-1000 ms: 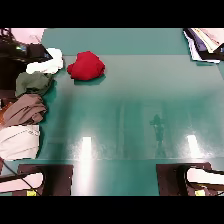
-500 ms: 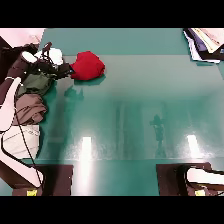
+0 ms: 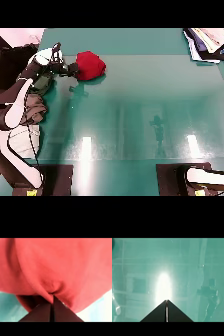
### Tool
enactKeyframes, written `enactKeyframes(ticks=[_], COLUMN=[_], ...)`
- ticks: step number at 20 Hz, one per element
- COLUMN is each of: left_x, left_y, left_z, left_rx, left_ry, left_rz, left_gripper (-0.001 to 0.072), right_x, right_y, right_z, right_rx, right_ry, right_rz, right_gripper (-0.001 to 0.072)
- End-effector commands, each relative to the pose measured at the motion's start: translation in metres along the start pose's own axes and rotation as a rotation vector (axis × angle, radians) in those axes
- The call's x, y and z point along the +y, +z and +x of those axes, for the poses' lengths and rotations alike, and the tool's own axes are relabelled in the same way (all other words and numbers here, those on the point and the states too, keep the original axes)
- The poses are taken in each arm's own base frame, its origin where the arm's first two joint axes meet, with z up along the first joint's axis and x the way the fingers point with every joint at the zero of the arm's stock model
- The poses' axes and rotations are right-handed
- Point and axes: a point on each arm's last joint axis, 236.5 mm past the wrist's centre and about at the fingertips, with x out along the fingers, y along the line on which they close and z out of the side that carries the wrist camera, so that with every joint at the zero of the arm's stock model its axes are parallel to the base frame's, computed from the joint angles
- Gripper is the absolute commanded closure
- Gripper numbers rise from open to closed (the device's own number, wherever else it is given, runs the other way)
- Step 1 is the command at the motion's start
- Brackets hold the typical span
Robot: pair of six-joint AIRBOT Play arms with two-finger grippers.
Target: Fold the shirts.
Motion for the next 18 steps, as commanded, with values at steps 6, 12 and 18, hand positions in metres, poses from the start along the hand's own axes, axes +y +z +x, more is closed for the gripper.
enactKeyframes(ticks=[6,12,18], left_x=[-0.191,-0.36,-0.382], left_y=[0.082,0.014,-0.074], left_z=[-0.142,-0.304,-0.295], left_rx=[-0.125,-0.231,-0.022], left_ry=[-0.364,-0.694,-0.684], left_rz=[0.339,0.692,0.821], left_gripper=[0.0687,0.0686,0.0686], right_x=[0.023,0.058,0.073], right_y=[0.005,0.043,0.033], right_z=[-0.009,-0.054,-0.083], right_rx=[-0.025,-0.269,-0.383], right_ry=[0.077,0.134,0.135], right_rz=[-0.024,-0.071,-0.065], right_gripper=[0.0695,0.0694,0.0694])
